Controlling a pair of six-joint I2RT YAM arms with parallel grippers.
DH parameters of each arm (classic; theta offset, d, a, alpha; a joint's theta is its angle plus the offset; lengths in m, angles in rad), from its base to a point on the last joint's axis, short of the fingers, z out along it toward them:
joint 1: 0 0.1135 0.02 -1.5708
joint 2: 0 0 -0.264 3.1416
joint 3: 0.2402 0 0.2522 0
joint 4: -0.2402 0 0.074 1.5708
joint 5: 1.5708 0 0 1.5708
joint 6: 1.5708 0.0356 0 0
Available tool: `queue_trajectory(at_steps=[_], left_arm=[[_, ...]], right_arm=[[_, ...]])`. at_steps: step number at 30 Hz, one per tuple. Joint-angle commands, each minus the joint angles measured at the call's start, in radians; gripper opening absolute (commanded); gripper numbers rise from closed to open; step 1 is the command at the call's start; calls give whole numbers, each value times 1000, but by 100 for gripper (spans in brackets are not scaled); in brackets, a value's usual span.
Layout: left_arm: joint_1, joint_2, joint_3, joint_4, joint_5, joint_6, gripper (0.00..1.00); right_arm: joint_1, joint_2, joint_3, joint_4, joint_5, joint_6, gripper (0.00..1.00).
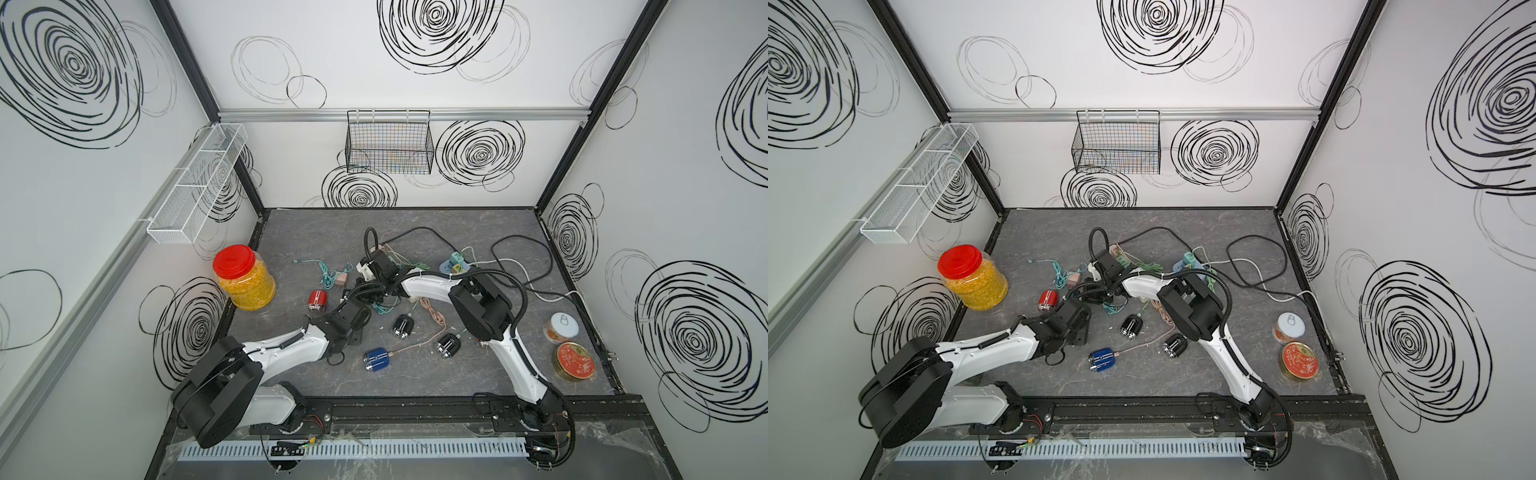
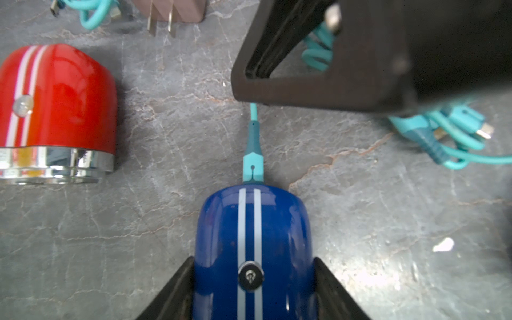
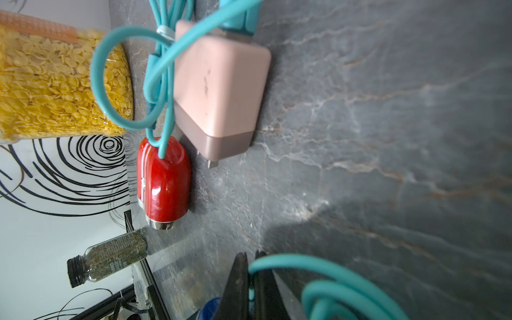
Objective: Unplug the electric shaver
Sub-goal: Remove the charging cable from the electric shaver.
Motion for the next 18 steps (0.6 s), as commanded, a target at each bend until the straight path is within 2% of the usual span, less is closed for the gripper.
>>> queue_trajectory(at_steps=[1,6,11,18], left_arm=[[14,-24,-14,12,-3,-13,58],[15,-32,-18,0,5,-13,38],[2,-100,-49,-17,-8,-31,18],[-16,-81,-54,-12,24,-34,8]], right_arm=[[10,8,19,-29,-11,-11,7],[3,5,20,-25,-11,-15,6],[-15,4,22,-22,-6,-16,2],[-34,17,48,-31,5,-17,2]])
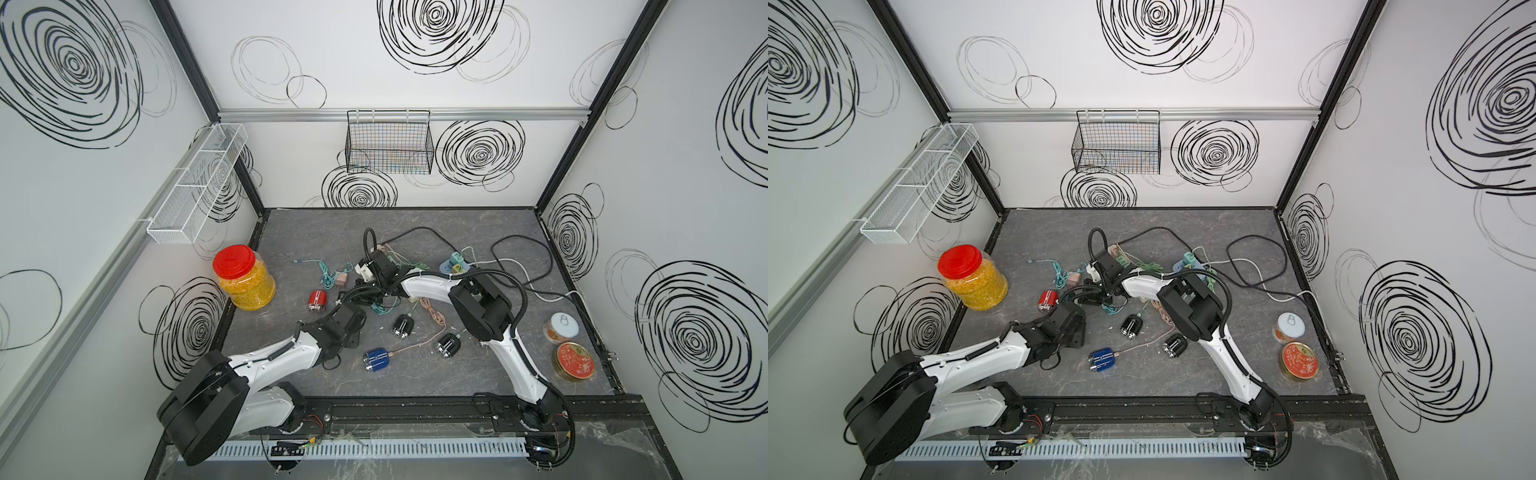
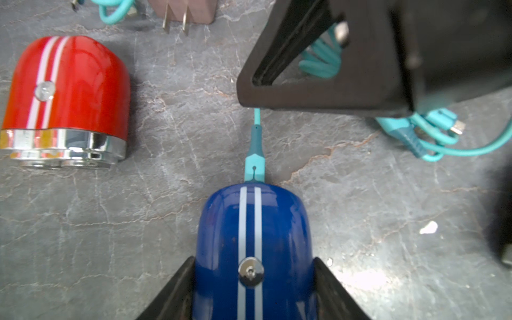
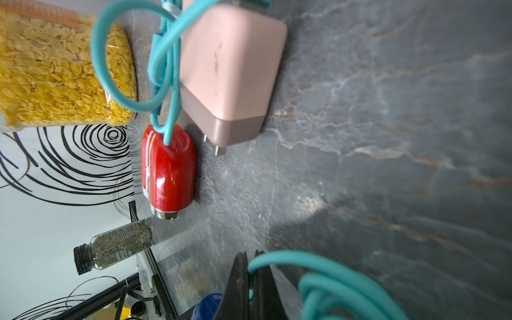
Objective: Unplug the electric shaver
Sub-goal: Remove the charging cable from the electric shaver.
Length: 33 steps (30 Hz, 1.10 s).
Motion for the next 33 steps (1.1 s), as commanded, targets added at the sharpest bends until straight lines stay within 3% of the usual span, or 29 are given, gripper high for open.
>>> queue_trajectory(at_steps=[1,13,22,33], left_arm=[[-19,18,-4,-14,14,-18,7],[-89,64,9,-15,47,-13,6],[-85,42,-9,-25,49,-39,6],[-71,-21,-50,1,113,-56,6]], right_arm=[[-27,18,43,-19,37,-12,2],[-18,109,228,-112,44,-57,2],[-61,41,132,-79,76,-58,2],[-60,64,165,-95,61,-64,1]])
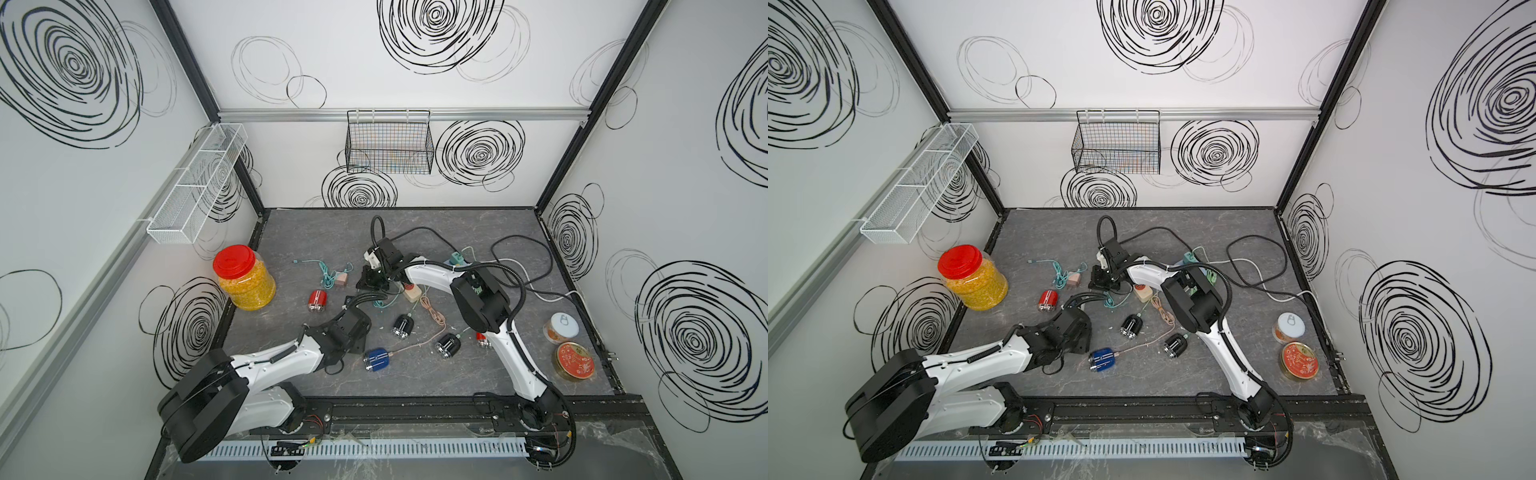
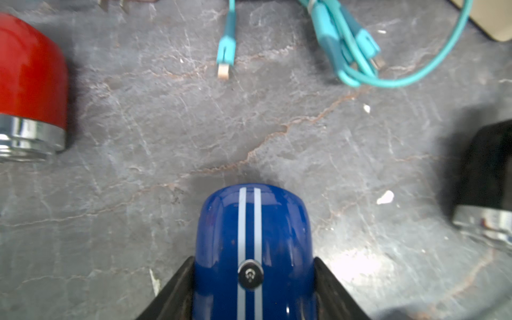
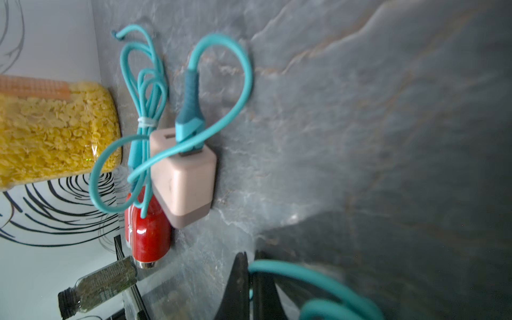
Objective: Unplug the electric shaver
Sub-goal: Place the charging cable at the center of the board, then place the electric shaver at the center of the board.
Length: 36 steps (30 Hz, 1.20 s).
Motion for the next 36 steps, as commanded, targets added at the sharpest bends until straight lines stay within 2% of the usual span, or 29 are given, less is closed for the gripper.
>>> queue_trajectory(at_steps=[1,5,14,22,28,36], left_arm=[[6,-12,-22,-36,40,-27,7],[39,-29,-20,-61,-13,-46,11],[162,-73,-3,-89,-37,-50,23],[210,-35,34,-98,-54,-12,25],[246,-26,27,-69,-43,5,26],[259,-2,30,-43,-41,8,33]], right_arm=[[24,-13,14,13,17,-10,1],[35,-55,-30,20,46,-15,1],[16,-143,-142,52,101,-17,2],[67,-145,-141,34,67,-24,3],[122,-168,-205,37,74,-40,3],[160,-190,-287,74,61,-24,4]])
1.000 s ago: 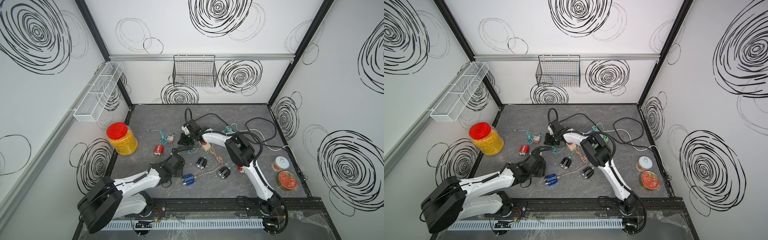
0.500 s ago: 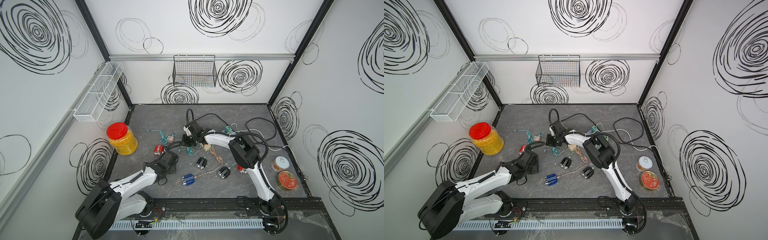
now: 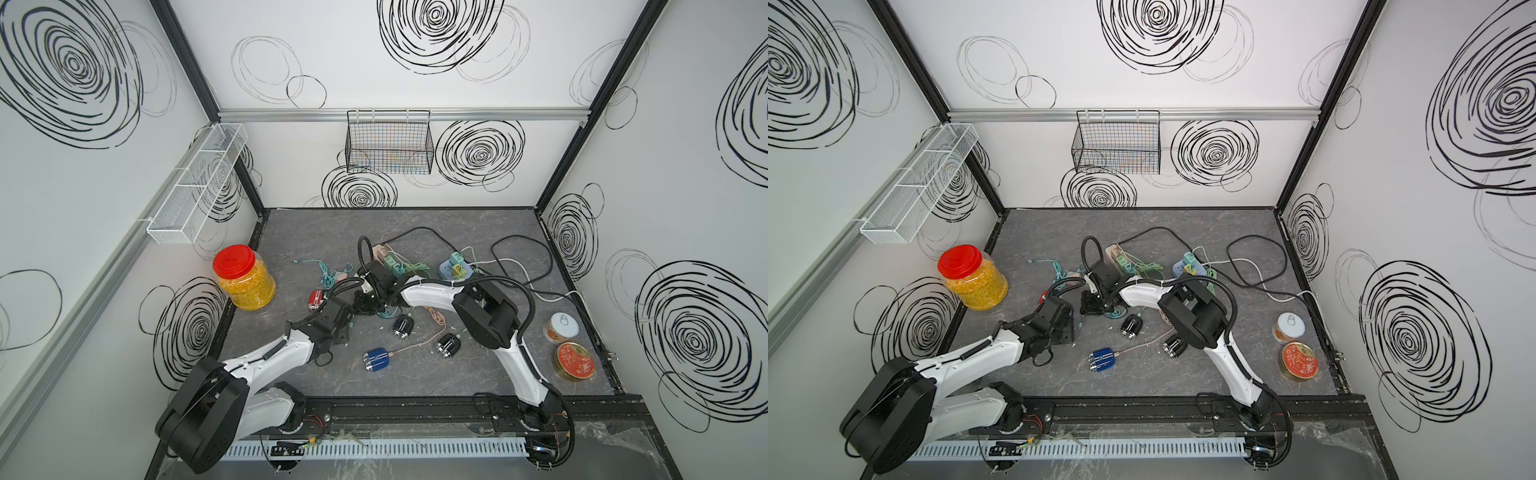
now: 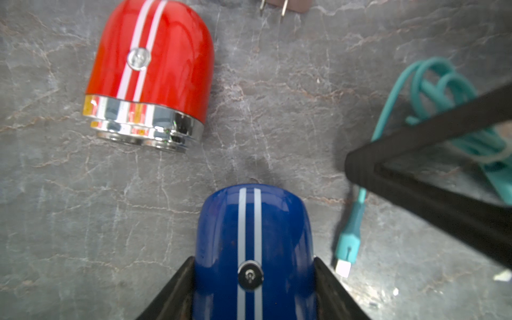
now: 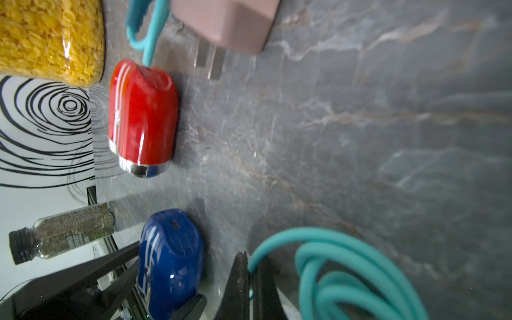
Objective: Unplug the electric shaver
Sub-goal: Place the electric shaver at the center of the board, then remove the plug from the socket.
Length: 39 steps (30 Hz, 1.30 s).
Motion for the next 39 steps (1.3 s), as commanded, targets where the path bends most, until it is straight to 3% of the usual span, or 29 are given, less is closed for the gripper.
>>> queue_trajectory(at_steps=[1,13,15,21,31,35,39], left_arm=[[19,9,19,23,-9,6,34],[32,-15,6,20,9,4,57],[24,-24,5,14,6,2,67],[7,-57,-1,-5,-11,-15,83],[-6,-172,18,-42,-26,-51,90],[-4,-182,81,-70,-13,-45,99],[0,-141,170,-48,9,-29,99]], right_arm=[[13,-35,-31,-1,3,3,4],[6,-64,-56,0,-1,1,36],[6,-83,-69,1,0,1,38],[6,-172,-134,5,22,1,39],[4,-347,-232,-4,51,-26,40],[-4,-442,-267,-28,109,-71,43],[-28,-544,-322,-35,224,-133,50]])
